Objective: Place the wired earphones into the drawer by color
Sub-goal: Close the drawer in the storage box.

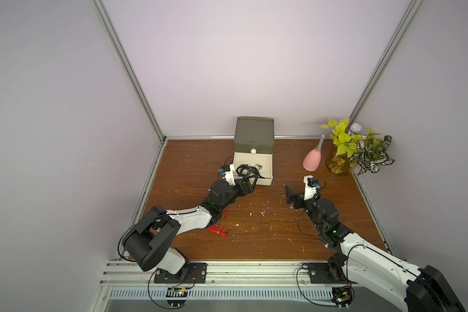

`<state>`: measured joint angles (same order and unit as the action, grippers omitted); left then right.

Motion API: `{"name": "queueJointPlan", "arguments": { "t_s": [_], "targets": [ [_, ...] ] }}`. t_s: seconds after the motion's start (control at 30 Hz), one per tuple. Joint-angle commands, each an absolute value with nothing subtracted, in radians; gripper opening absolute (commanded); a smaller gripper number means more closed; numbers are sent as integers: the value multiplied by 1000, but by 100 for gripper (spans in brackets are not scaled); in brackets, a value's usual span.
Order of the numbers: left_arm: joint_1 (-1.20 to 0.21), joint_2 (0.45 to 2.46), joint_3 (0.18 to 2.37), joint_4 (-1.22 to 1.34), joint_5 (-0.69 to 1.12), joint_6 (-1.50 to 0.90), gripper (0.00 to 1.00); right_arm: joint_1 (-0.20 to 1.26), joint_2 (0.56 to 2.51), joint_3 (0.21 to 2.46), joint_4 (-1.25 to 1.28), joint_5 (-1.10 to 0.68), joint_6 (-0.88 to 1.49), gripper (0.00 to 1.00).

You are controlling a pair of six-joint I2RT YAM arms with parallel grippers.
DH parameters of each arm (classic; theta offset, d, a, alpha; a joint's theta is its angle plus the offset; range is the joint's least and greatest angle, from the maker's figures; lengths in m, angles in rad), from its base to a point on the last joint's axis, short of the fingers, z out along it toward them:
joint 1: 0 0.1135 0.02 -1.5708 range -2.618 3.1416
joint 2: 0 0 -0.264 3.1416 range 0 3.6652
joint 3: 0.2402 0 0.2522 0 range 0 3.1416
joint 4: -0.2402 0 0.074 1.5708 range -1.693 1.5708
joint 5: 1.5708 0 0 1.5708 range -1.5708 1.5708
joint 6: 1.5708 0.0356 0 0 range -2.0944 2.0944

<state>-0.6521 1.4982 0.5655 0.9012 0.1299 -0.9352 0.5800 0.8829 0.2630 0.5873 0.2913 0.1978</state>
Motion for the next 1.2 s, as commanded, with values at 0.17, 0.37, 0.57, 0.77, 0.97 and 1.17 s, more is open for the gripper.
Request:
{"name": "queueJointPlan", "arguments": {
  "t_s": [0.17,0.37,0.57,0.77,0.97,1.17],
  "targets": [
    [-647,1529,599,940,146,-929,100,574,862,259,640,314,193,99],
    [-645,1550,621,939,145,-916,100,575,858,258,638,317,192,99],
    [-644,1579,650,945,146,-906,100,574,838,249,642,329,191,99],
    [-641,1600,684,946,134,-877,100,574,836,248,643,334,189,99],
    [-637,1627,716,940,134,-853,100,574,829,248,638,337,188,99],
    [-627,1654,754,912,142,-838,100,574,823,246,638,339,188,99]
  ]
}}
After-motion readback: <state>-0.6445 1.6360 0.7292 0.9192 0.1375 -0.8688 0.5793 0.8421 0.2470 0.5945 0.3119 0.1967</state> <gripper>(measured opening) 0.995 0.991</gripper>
